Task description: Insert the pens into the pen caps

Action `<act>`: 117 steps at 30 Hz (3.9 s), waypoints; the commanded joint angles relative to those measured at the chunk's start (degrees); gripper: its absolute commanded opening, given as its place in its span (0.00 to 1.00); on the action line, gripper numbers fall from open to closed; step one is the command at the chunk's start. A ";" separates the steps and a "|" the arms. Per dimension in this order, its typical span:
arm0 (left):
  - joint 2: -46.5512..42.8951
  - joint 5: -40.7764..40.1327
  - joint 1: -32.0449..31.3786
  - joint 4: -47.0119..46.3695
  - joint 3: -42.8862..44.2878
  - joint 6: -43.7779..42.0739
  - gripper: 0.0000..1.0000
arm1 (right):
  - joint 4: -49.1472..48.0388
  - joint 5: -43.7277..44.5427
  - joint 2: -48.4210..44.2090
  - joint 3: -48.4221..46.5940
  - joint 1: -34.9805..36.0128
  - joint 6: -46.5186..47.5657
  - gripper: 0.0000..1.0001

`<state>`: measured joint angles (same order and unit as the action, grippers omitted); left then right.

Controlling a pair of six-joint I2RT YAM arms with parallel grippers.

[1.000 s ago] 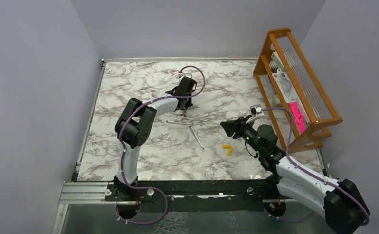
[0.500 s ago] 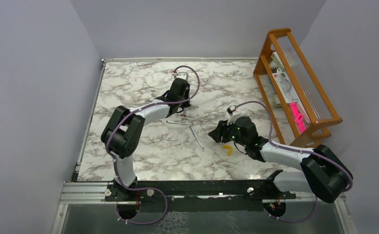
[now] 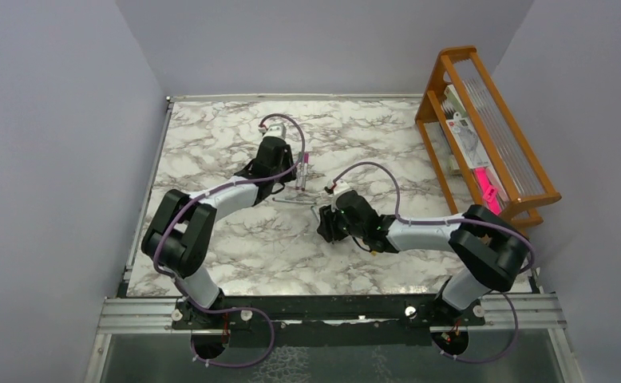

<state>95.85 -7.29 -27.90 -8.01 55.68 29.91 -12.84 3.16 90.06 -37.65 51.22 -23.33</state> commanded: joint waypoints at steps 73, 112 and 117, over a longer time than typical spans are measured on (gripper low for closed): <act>-18.88 27.08 -3.83 -42.25 -29.34 26.24 0.00 | -6.09 18.63 -31.90 7.99 4.95 -2.19 0.50; 17.21 35.47 -10.44 -93.33 -13.31 86.51 0.00 | -35.64 27.40 -47.15 27.10 4.65 11.46 0.51; 18.42 36.30 -10.92 -93.33 -11.91 87.27 0.00 | -34.80 26.84 -46.04 26.38 4.66 11.60 0.41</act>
<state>113.60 28.10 -38.24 -87.05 41.80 116.49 -46.13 29.17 43.46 -9.39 56.14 -12.84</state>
